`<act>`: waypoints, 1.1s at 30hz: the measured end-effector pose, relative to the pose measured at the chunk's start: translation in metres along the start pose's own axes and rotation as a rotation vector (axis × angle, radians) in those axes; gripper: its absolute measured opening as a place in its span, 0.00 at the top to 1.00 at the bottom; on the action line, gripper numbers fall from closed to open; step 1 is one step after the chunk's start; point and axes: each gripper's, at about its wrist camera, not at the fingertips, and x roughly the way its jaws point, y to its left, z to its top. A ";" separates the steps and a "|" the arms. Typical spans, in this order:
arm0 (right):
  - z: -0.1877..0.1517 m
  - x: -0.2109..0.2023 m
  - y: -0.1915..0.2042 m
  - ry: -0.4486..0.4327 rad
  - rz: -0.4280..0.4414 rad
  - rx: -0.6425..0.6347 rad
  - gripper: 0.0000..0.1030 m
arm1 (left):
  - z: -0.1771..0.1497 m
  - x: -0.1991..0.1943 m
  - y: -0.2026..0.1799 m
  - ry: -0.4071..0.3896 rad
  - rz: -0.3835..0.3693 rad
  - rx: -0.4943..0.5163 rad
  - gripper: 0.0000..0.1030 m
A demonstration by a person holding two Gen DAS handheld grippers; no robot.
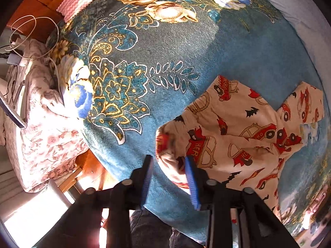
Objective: Fold clothes
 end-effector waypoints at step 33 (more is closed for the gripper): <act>-0.098 0.101 0.604 0.043 0.049 -0.785 0.56 | 0.109 0.109 -0.083 0.089 -0.097 0.154 0.44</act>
